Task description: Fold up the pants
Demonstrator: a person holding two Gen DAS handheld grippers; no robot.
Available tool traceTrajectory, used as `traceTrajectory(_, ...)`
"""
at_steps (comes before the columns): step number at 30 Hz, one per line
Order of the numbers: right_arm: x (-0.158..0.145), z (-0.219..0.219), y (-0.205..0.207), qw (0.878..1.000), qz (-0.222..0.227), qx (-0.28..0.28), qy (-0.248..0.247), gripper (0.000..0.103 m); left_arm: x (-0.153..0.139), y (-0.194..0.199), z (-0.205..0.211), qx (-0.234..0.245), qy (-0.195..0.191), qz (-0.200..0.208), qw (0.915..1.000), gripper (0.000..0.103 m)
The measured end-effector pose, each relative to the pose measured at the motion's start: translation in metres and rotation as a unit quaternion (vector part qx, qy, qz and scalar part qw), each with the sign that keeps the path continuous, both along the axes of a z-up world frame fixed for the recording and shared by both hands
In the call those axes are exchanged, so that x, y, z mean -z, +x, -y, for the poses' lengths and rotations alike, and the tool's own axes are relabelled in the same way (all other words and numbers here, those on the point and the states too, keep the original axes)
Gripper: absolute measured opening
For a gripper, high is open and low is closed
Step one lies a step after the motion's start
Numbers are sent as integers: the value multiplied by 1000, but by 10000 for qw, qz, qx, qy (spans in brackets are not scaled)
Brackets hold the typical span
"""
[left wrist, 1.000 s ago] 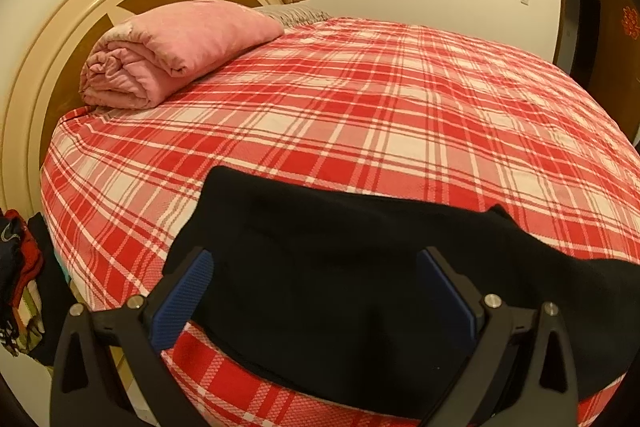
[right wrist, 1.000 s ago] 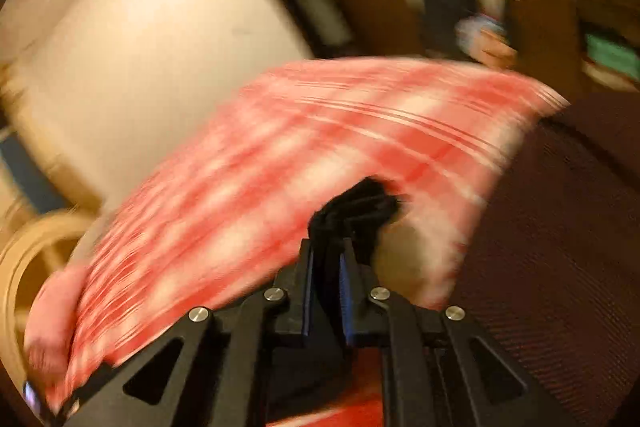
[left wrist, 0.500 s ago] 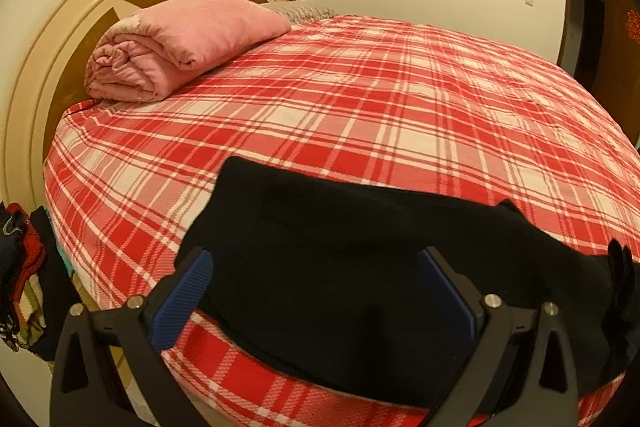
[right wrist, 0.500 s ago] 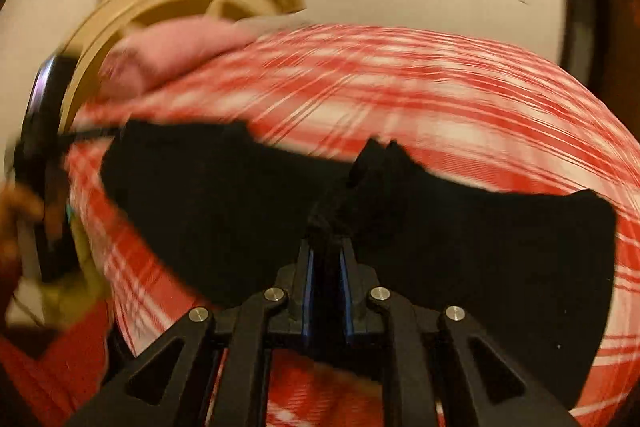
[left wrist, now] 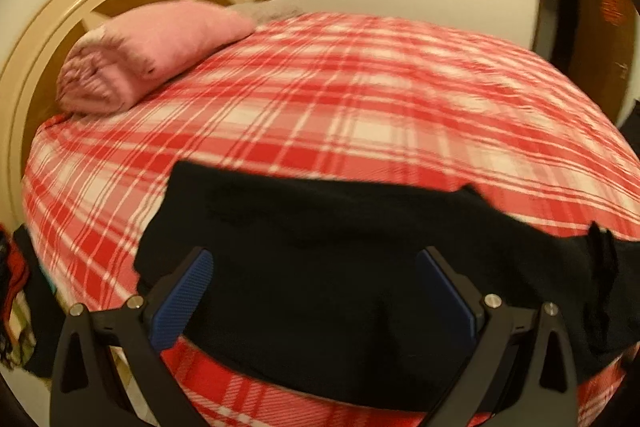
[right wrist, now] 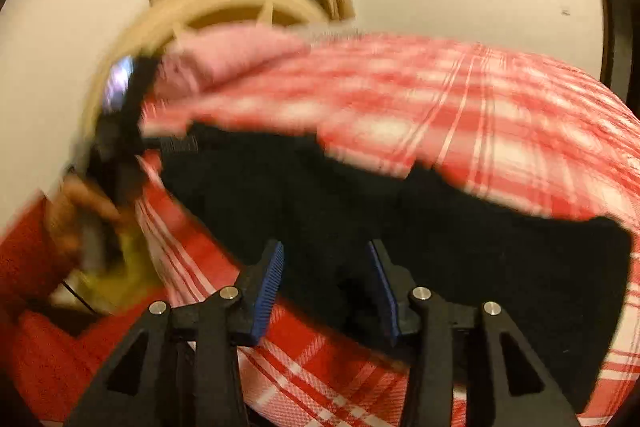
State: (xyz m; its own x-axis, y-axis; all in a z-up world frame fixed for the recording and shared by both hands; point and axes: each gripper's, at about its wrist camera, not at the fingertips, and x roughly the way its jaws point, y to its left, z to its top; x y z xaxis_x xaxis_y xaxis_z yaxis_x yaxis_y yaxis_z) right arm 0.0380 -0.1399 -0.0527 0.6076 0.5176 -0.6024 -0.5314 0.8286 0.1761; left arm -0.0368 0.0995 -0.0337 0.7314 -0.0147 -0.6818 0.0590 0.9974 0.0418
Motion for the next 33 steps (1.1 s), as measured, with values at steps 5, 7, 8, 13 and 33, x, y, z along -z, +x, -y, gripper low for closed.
traceTrajectory(5,-21,88,20,9831,107,1829,-13,30,-11,-14,32,783,-103,188,9967,103)
traceTrajectory(7,-10,134,27,9642,-269,2638,79,19,-14,-18,49,1045,-51,258,9942,103)
traceTrajectory(8,-3,150,29,9580,-452,2828,159,19,-14,-20,59,1163,-13,263,9929,103)
traceTrajectory(13,21,156,45,9490,-674,3058,-361,18,-10,-23,81,1369,86,184,9904,103)
traceTrajectory(33,6,53,49,9846,266,1668,-458,19,12,-14,-32,-362,265,33,9990,103)
